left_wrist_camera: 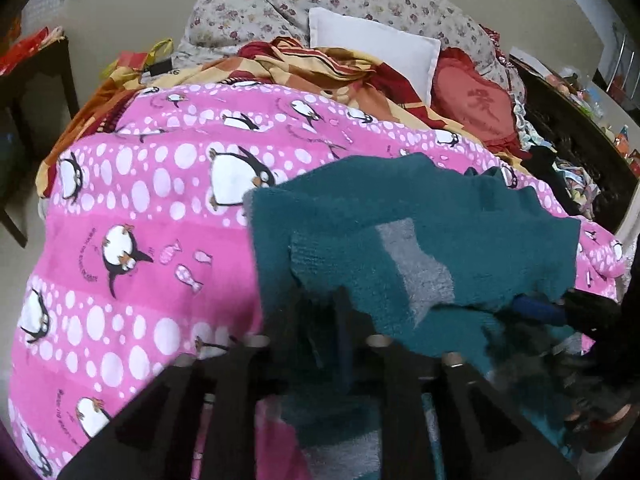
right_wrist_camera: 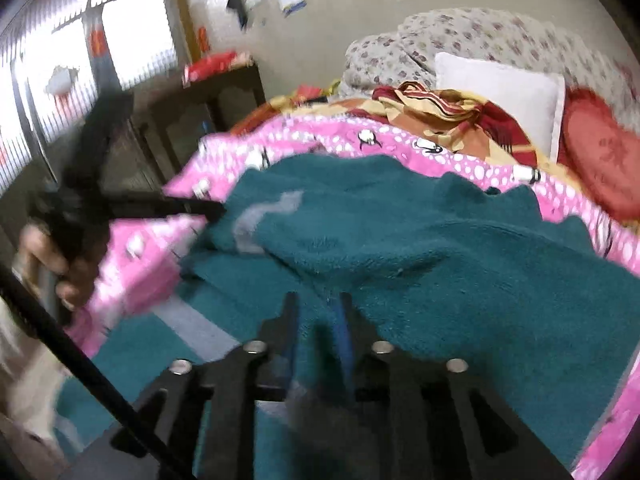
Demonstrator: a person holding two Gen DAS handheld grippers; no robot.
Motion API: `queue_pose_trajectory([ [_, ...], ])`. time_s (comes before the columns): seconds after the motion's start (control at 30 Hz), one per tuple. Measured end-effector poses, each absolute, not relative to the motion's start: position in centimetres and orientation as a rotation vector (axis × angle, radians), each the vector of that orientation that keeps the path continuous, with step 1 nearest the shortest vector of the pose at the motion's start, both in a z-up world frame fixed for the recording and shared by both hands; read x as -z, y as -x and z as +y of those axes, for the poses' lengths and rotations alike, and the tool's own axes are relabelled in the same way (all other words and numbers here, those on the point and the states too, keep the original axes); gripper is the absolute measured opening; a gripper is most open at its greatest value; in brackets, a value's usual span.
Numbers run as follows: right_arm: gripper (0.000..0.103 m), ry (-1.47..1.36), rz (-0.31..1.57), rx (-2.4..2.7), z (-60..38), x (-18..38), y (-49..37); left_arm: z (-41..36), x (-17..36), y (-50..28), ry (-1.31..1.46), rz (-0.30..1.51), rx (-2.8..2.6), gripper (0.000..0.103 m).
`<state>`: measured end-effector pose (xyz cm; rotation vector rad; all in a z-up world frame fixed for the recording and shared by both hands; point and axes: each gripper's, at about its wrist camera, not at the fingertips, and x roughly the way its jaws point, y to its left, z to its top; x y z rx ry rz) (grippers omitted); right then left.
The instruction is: Fold small clothes
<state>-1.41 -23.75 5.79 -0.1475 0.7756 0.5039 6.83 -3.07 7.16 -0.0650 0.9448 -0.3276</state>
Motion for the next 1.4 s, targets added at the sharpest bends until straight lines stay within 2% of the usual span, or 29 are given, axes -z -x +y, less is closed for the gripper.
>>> queue_pose_trajectory([
  [0.03, 0.035, 0.2, 0.775, -0.47, -23.0, -5.3, 1.3, -3.1, -7.1, -6.7, 0.079, 0.937, 0.332, 0.057],
  [0.07, 0.036, 0.231, 0.771, -0.434, -22.7, -5.0, 1.1, -3.1, -7.1, -6.6, 0.094, 0.924, 0.335, 0.062],
  [0.23, 0.035, 0.261, 0.763, -0.375, -22.1, -3.7, -0.3, -4.5, -6.3, -7.4, 0.105, 0.932, 0.34, 0.063],
  [0.27, 0.031, 0.228, 0.764, -0.38, -22.4, -3.7, -0.8, -4.8, -6.1, -7.6, 0.097, 0.939, 0.335, 0.062],
  [0.3, 0.012, 0.185, 0.763, -0.386, -23.0, -3.9, -1.3, -5.0, -6.0, -7.7, 0.092, 0.946, 0.337, 0.045],
  [0.33, 0.001, 0.134, 0.766, -0.39, -23.7, -4.3, -1.8, -5.3, -6.0, -8.0, 0.082, 0.962, 0.321, 0.027],
  [0.43, 0.001, -0.051, 0.776, -0.457, -26.1, -5.8, -2.4, -4.7, -6.6, -8.4, 0.099, 0.966, 0.33, 0.011],
  [0.57, 0.001, -0.123, 0.762, -0.56, -27.0, -7.7, -1.3, -3.1, -8.7, -7.9, 0.128, 0.927, 0.38, 0.009],
  [0.7, 0.002, -0.012, 0.7, -0.583, -24.7, -8.4, 0.7, -3.0, -9.1, -7.4, 0.101, 0.92, 0.373, 0.009],
  [0.83, 0.005, 0.073, 0.718, -0.614, -21.6, -7.1, 1.1, -3.3, -8.5, -7.9, 0.14, 0.95, 0.381, 0.009],
  [0.9, 0.018, 0.128, 0.732, -0.633, -19.9, -6.2, 1.4, -3.3, -8.7, -8.0, 0.156, 0.953, 0.39, 0.008],
  [0.97, 0.052, 0.186, 0.702, -0.59, -18.8, -5.7, 1.9, -3.1, -9.3, -8.0, 0.17, 0.949, 0.406, 0.008],
  [1.0, 0.054, 0.211, 0.678, -0.562, -18.6, -5.6, 2.1, -3.0, -9.8, -7.9, 0.175, 0.941, 0.412, 0.007],
  [1.17, 0.054, 0.313, 0.644, -0.411, -18.2, -4.6, 1.0, -2.8, -12.3, -7.7, 0.213, 0.911, 0.456, 0.007],
  [1.33, 0.052, 0.268, 0.653, -0.293, -19.6, -4.4, -1.8, -3.9, -13.2, -7.9, 0.219, 0.911, 0.484, 0.007],
  [1.37, 0.042, 0.262, 0.655, -0.276, -19.8, -4.4, -2.5, -4.0, -13.2, -8.0, 0.221, 0.913, 0.484, 0.007],
  [1.4, 0.026, 0.252, 0.658, -0.275, -20.0, -4.6, -2.9, -4.1, -13.2, -8.1, 0.225, 0.914, 0.485, 0.006],
])
